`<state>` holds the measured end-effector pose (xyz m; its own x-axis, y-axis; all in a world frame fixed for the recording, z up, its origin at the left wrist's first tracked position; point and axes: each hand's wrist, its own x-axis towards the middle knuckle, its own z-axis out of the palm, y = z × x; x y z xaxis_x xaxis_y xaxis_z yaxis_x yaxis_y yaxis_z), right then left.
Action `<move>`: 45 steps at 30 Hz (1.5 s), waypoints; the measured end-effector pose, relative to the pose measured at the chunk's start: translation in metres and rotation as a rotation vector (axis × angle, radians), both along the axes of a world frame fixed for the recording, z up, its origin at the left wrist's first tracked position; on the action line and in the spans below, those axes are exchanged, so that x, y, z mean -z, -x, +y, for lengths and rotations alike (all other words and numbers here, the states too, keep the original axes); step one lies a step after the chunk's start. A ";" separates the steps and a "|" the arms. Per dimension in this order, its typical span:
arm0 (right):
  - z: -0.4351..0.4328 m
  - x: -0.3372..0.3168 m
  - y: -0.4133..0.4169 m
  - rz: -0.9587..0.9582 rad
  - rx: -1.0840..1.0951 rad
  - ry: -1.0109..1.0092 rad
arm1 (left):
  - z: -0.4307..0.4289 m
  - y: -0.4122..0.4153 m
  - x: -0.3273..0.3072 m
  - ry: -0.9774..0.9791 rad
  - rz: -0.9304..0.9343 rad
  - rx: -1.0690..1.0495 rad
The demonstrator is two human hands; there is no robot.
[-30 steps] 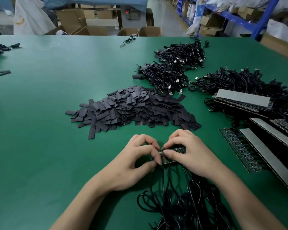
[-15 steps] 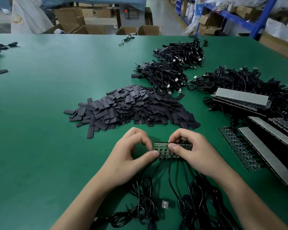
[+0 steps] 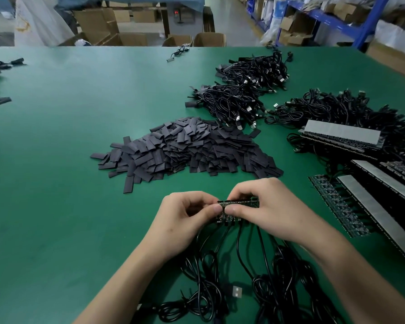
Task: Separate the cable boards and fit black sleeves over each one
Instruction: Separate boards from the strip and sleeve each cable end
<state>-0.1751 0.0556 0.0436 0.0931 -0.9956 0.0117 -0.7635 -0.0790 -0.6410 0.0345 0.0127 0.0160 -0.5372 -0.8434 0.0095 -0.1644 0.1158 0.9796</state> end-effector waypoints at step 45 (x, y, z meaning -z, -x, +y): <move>0.046 -0.041 -0.028 -0.610 -0.137 0.128 | -0.007 -0.023 -0.053 0.270 0.237 0.029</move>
